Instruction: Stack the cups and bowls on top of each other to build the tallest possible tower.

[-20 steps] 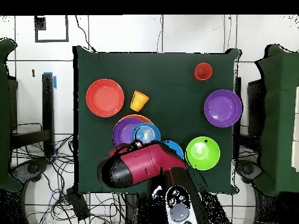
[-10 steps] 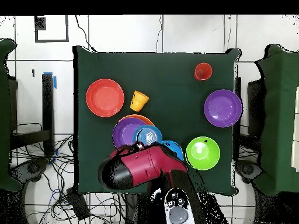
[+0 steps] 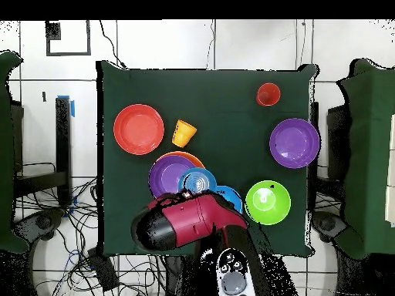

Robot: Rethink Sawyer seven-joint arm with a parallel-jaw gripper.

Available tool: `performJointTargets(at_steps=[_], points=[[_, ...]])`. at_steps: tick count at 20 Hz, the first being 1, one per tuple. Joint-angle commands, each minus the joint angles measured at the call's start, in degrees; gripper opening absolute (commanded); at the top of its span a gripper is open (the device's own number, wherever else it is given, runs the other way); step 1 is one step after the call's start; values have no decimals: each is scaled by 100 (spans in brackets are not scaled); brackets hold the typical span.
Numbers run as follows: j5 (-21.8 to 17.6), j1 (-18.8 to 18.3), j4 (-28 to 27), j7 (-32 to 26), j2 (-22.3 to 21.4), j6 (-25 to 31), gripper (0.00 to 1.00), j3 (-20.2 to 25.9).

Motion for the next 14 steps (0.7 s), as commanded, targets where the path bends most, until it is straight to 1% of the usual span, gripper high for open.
performJointTargets(at_steps=[1,7,11,14], points=[[221,415,-387,1234,551,-116,0,-158],[277,738,-474,1474,771,-308,0,-402],[334,833,-446,1581,820,-375,0,-486],[360,825,-425,1629,810,-365,0,-467]])
